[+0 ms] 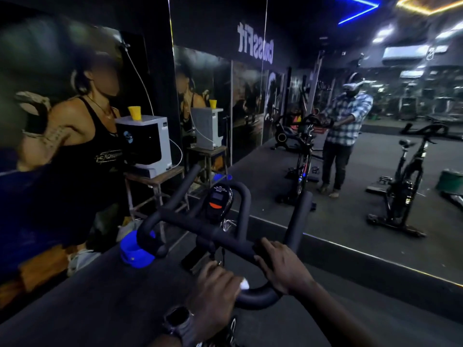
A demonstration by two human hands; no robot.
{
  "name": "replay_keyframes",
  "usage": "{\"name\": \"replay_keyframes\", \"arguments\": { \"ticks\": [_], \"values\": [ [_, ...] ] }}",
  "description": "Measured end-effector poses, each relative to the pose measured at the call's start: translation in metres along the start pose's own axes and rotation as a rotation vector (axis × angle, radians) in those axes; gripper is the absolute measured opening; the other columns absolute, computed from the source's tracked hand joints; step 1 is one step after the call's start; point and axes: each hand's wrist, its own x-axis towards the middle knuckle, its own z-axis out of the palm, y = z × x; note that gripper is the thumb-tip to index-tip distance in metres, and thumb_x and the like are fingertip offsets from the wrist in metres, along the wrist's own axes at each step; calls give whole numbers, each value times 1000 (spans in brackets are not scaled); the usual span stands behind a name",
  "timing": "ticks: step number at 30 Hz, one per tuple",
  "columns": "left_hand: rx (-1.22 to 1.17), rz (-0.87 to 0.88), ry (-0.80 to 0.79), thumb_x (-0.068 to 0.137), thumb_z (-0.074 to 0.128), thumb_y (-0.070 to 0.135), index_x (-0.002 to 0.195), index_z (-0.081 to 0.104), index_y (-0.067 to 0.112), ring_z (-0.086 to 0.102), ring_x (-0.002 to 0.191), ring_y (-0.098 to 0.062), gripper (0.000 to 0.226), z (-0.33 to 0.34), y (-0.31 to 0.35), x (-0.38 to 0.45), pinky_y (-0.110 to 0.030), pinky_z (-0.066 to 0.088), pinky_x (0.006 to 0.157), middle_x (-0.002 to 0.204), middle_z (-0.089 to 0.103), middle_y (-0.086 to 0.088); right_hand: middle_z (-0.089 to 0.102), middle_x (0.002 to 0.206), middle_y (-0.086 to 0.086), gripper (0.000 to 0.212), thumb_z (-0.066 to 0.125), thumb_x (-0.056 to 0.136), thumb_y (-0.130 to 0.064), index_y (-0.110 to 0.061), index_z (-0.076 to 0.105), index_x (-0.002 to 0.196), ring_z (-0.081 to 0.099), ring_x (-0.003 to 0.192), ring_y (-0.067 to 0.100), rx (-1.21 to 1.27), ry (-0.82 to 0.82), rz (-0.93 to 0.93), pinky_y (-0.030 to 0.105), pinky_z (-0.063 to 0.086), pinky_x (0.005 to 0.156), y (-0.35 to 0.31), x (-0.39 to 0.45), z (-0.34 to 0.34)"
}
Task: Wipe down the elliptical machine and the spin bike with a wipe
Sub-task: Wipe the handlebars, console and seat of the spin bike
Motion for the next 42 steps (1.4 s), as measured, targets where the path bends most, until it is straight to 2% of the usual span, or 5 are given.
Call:
{"name": "replay_keyframes", "arguments": {
  "ticks": [6,16,26,32,42],
  "values": [
    [-56,17,69,82,58,27,106,62,23,57,73,-18,25,14,31,7,-37,46,80,83,64,6,63,88,3,12,48,97,-31,-20,52,102,56,81,26,-11,26,-21,38,43,72,0,-3,1],
    [-196,52,275,97,37,11,103,74,9,62,112,-20,37,18,30,-12,-41,46,97,117,67,-3,64,89,3,16,47,98,-31,-18,54,104,55,81,25,-51,53,-15,40,45,73,-1,-5,5],
    [-121,-75,194,92,42,20,96,72,16,63,94,-20,30,4,-11,-13,-43,42,98,98,68,3,63,89,2,14,46,99,-32,-21,52,105,56,80,24,-59,61,-4,39,43,72,-1,-5,8],
    [10,-14,-28,75,50,38,74,63,25,56,57,-15,19,6,39,26,-31,32,64,65,58,9,64,91,3,16,46,99,-31,-18,54,104,54,81,24,-63,70,-11,38,42,72,-2,-5,7],
    [25,-60,-58,90,40,35,93,61,32,58,77,-16,22,-3,-9,6,-38,41,78,81,59,14,67,98,4,21,47,99,-32,-17,57,110,57,88,25,-52,75,-10,37,44,79,0,-5,7]
  ]
}}
